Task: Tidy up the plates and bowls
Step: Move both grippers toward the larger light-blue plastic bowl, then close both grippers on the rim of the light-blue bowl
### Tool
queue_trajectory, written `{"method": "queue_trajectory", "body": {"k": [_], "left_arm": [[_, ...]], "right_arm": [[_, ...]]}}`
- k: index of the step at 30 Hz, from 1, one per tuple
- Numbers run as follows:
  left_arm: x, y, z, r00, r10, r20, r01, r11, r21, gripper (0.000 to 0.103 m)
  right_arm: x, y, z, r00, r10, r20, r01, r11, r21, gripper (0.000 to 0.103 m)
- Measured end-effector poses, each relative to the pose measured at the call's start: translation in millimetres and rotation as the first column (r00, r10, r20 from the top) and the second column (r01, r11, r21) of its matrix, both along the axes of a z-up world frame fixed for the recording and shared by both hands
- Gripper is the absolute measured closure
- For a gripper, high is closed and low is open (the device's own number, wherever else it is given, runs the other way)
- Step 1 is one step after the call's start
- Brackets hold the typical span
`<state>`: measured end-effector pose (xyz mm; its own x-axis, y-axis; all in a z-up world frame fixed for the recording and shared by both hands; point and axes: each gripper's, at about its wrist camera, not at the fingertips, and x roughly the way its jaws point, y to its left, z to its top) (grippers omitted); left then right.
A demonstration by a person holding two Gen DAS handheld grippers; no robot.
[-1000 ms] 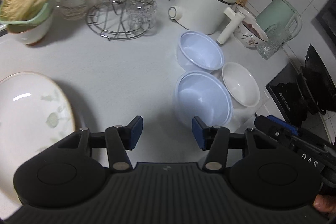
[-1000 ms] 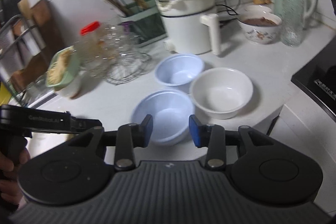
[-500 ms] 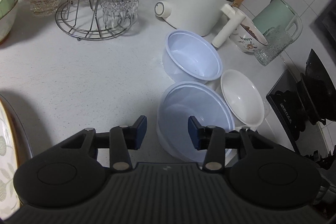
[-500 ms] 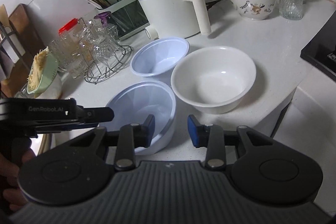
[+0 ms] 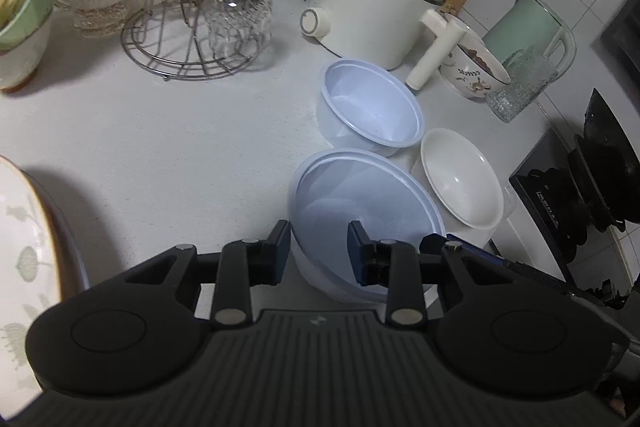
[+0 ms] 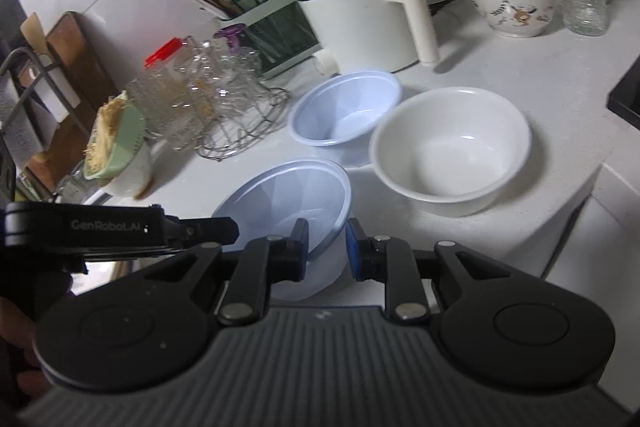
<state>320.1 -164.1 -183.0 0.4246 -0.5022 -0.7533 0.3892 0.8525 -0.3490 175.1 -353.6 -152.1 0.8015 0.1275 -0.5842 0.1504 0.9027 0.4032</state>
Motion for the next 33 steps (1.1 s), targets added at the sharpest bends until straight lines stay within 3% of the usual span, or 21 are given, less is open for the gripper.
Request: {"method": "queue_trajectory", "body": {"k": [8, 17, 24, 28, 30, 32, 33], "left_arm": [[-2.3, 27.8, 4.6, 0.996, 0.088, 0.001, -0.088, 0.996, 0.034, 0.067], [-3.4, 46.8, -2.9, 0.987, 0.156, -0.024, -0.155, 0.987, 0.036, 0.067], [-1.6, 56.4, 6.9, 0.984, 0.177, -0.026, -0.175, 0.983, 0.058, 0.066], [-1.3, 62.0, 16.6, 0.98, 0.195, -0.029, -0.192, 0.979, 0.066, 0.066], [-2.6, 63.4, 24.3, 0.979, 0.2, -0.034, -0.197, 0.978, 0.068, 0.066], [-5.8, 64.4, 34.9, 0.979, 0.199, -0.031, -0.197, 0.978, 0.064, 0.066], [-7.3, 64.5, 39.8, 0.98, 0.198, -0.026, -0.196, 0.979, 0.064, 0.066]], "right_arm": [[12.4, 21.0, 0.4, 0.996, 0.086, 0.022, -0.086, 0.996, 0.012, 0.08], [25.8, 35.5, -13.7, 0.99, 0.139, -0.035, -0.139, 0.99, 0.02, 0.08], [26.0, 42.6, 1.9, 0.989, 0.143, -0.035, -0.144, 0.989, -0.013, 0.077], [22.4, 37.1, 16.2, 0.992, 0.127, -0.024, -0.128, 0.991, -0.028, 0.062], [19.1, 34.8, 25.2, 0.994, 0.11, -0.017, -0.11, 0.993, -0.04, 0.041], [15.9, 33.8, 35.6, 0.995, 0.099, -0.003, -0.099, 0.993, -0.056, 0.031], [14.4, 33.5, 40.6, 0.995, 0.101, 0.004, -0.1, 0.993, -0.058, 0.031]]}}
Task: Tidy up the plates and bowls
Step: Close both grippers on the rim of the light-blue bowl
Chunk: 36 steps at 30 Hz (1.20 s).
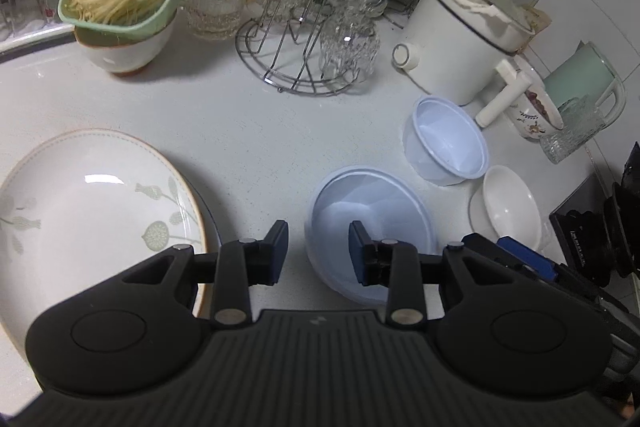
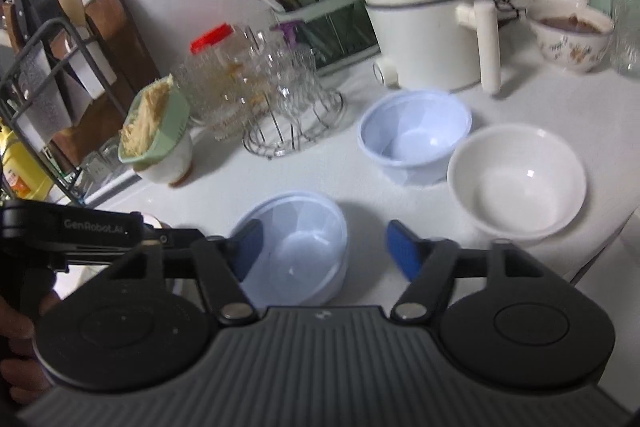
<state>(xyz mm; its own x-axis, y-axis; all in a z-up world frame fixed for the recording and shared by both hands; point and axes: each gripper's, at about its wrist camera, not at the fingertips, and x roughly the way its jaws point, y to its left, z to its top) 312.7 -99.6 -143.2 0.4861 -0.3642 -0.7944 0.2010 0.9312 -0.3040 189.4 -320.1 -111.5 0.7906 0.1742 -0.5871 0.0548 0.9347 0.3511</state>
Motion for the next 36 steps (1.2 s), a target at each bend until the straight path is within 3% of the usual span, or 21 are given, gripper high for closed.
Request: {"method": "queue_trajectory", "body": {"k": [10, 19, 27, 36], "left_arm": [[-16.0, -10.4, 57.7, 0.998, -0.043, 0.043, 0.042, 0.999, 0.019, 0.065], [-32.7, -25.2, 87.3, 0.99, -0.106, 0.089, 0.103, 0.994, 0.044, 0.043], [-38.2, -34.5, 95.8, 0.985, -0.127, 0.117, 0.126, 0.992, 0.013, 0.025], [-10.6, -53.8, 80.2, 0.983, -0.176, 0.059, 0.177, 0.984, -0.001, 0.022]], "right_arm": [[-13.2, -5.8, 53.0, 0.999, -0.022, 0.041, 0.023, 1.0, -0.021, 0.031], [-33.4, -16.4, 85.9, 0.995, -0.059, 0.087, 0.063, 0.997, -0.054, 0.031], [-40.9, -22.7, 85.9, 0.995, -0.073, 0.069, 0.078, 0.995, -0.063, 0.031], [-28.5, -32.2, 71.1, 0.994, -0.113, 0.006, 0.113, 0.99, -0.079, 0.031]]}}
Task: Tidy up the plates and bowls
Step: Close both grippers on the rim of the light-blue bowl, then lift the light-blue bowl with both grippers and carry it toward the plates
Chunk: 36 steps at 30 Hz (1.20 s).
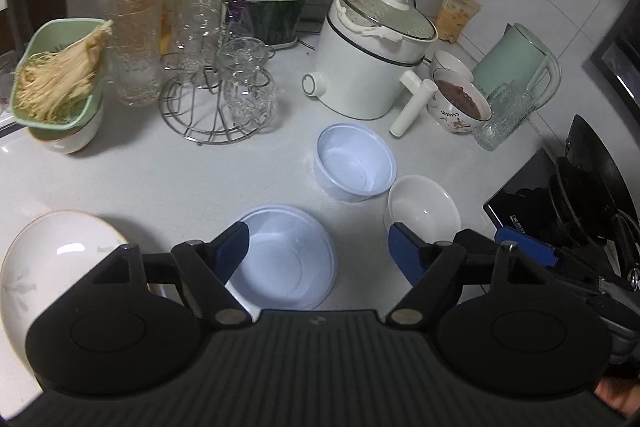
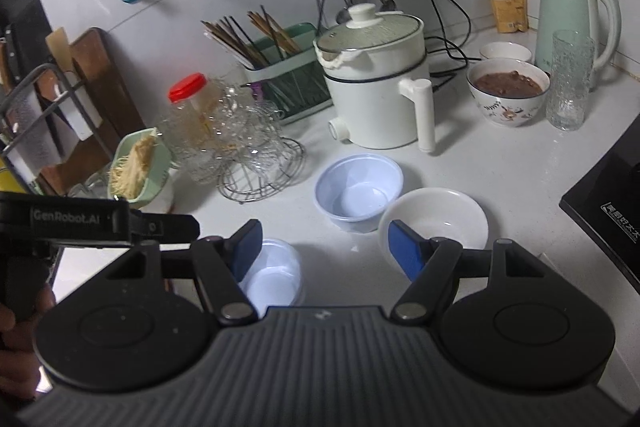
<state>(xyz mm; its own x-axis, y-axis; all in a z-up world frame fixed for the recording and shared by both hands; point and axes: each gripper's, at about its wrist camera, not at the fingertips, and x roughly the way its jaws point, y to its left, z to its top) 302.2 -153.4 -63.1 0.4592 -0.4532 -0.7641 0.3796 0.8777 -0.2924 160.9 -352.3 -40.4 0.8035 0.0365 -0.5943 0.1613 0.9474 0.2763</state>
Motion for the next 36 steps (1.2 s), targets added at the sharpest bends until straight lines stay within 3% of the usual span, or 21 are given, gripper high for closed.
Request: {"method": "queue_trajectory", "body": {"k": [15, 27, 36], "left_arm": [[77.3, -41.0, -32.5, 0.994, -0.052, -0.098, 0.053, 0.999, 0.009, 0.022], [133.6, -49.0, -68.4, 0.985, 0.01, -0.172, -0.007, 1.0, 0.015, 0.022], [171.9, -81.8, -92.3, 0.976, -0.103, -0.193, 0.103, 0.995, -0.011, 0.024]], "right_arm": [[54.3, -32.8, -10.9, 0.996, -0.05, -0.075, 0.049, 0.999, -0.012, 0.031], [109.8, -40.4, -28.3, 0.989, -0.033, -0.146, 0.026, 0.999, -0.045, 0.033], [158.0, -56.9, -56.1, 0.974, -0.086, -0.209, 0.079, 0.996, -0.042, 0.039]]}}
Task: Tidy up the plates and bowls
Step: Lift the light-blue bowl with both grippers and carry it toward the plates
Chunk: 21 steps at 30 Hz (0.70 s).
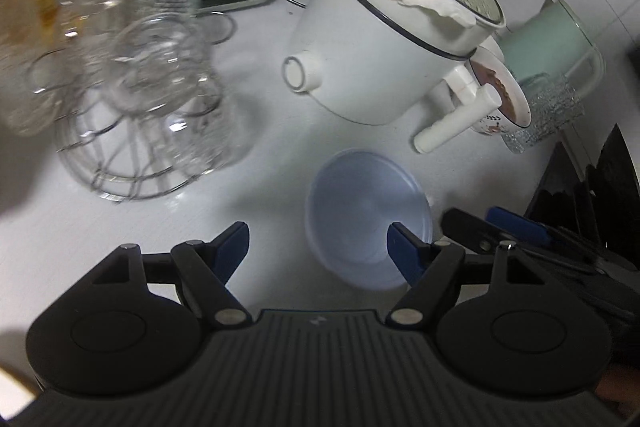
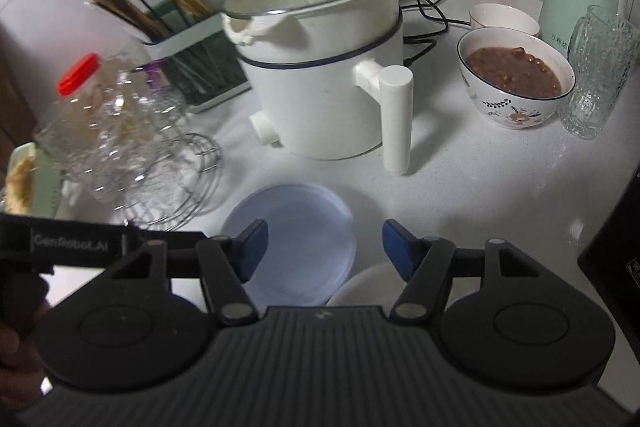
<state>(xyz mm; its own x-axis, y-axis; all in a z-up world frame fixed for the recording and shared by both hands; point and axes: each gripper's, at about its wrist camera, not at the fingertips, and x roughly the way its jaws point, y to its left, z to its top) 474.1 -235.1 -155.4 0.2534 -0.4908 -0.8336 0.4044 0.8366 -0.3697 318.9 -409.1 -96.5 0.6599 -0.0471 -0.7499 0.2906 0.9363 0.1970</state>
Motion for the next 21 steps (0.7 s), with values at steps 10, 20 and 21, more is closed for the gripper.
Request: {"method": "queue_trajectory", "body": {"k": [10, 20, 21], "left_arm": [[30.1, -28.4, -35.3, 0.997, -0.041, -0.064, 0.042, 0.999, 0.016, 0.045], [43.3, -37.7, -43.2, 0.994, -0.038, -0.1, 0.039, 0.999, 0.009, 0.062], [41.9, -39.5, -43.9, 0.994, -0.04, -0.101, 0.041, 0.999, 0.015, 0.063]], "right_arm": [[30.6, -18.7, -32.2, 0.993, -0.064, -0.1, 0.071, 0.995, 0.069, 0.053], [40.9, -22.6, -53.0, 0.989, -0.097, -0.112, 0.107, 0.99, 0.088, 0.077], [41.2, -22.8, -54.9, 0.989, -0.094, -0.114, 0.106, 0.989, 0.1, 0.082]]}}
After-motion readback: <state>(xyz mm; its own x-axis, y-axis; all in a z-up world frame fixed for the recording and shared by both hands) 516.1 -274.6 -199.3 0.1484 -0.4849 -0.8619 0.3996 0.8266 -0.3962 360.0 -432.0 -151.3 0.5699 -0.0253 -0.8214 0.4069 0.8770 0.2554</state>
